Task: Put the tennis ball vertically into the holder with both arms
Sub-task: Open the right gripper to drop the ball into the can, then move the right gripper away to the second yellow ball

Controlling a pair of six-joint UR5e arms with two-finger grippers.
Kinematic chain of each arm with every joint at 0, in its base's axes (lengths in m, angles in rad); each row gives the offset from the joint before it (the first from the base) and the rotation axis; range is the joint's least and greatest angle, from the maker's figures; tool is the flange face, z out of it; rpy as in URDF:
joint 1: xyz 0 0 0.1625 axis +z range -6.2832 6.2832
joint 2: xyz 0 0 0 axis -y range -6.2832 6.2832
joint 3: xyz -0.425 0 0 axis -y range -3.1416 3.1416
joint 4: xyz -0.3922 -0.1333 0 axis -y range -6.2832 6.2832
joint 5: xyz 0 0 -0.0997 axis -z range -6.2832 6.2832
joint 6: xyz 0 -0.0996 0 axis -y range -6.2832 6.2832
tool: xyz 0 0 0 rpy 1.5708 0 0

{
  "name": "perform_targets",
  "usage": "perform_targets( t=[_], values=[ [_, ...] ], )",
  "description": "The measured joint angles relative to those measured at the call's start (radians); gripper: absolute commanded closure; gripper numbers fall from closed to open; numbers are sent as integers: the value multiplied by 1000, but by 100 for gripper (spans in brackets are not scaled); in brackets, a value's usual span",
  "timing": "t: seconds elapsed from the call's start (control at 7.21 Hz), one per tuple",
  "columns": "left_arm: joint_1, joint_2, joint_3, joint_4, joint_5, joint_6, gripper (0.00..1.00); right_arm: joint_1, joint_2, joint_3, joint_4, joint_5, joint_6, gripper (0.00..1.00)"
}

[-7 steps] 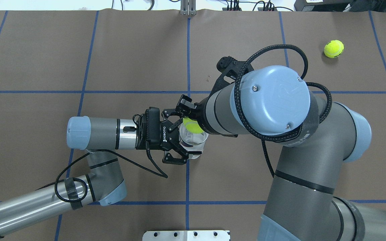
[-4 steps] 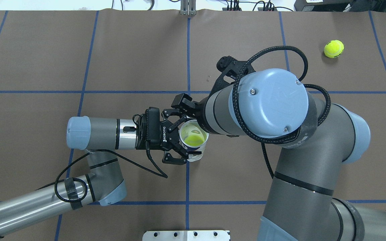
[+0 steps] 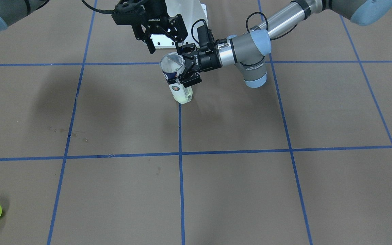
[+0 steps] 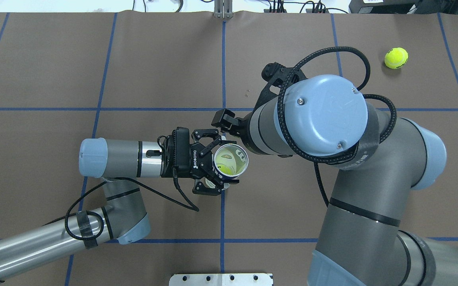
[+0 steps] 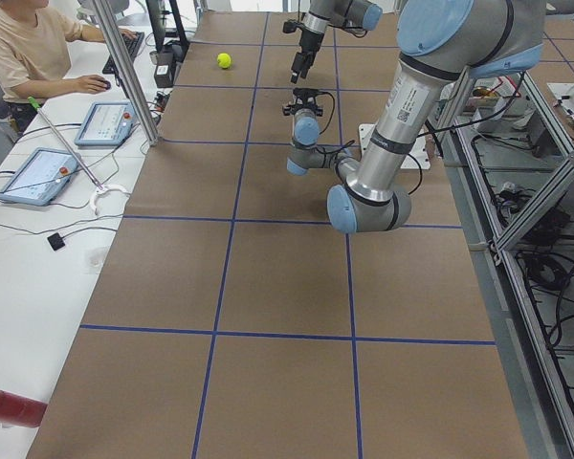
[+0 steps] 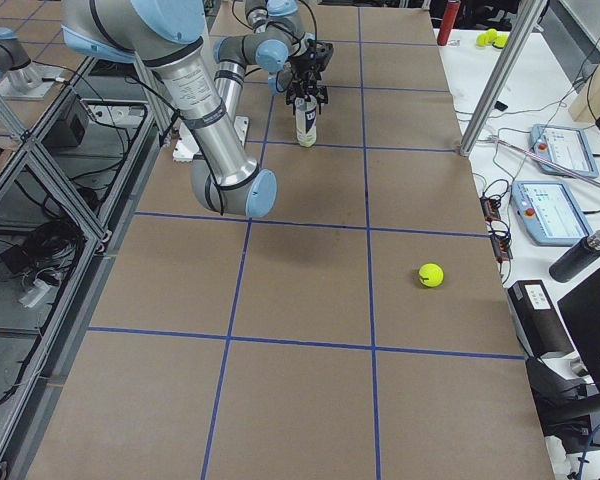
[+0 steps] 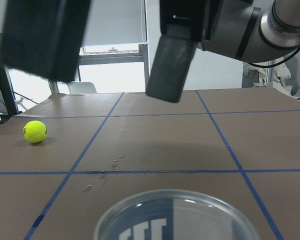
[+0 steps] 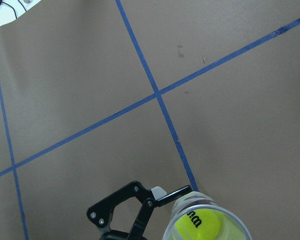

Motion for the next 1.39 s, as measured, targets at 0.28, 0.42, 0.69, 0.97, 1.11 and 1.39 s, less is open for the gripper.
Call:
perform_targets(
  t=[0.28, 0.42, 0.69, 0.97, 1.11, 1.39],
  values=[
    [0, 1, 0, -1, 0, 1, 2, 108, -38, -2, -38, 73, -141, 1],
    [-2, 2, 0, -2, 0, 1, 2, 178, -68, -5, -41, 126, -239, 1],
    [-6, 6, -2, -16, -1, 1, 1, 319, -144, -29, -35, 221, -473, 1],
    [-13, 14, -2, -43, -2, 0, 1, 437, -197, -111, 7, 290, -653, 1],
    [-19, 19, -2, -50, -2, 0, 1, 490, -247, -179, 120, 326, -723, 1],
    [-35, 41, -2, -67, -2, 1, 1, 608, -341, -345, 345, 407, -899, 1]
  ],
)
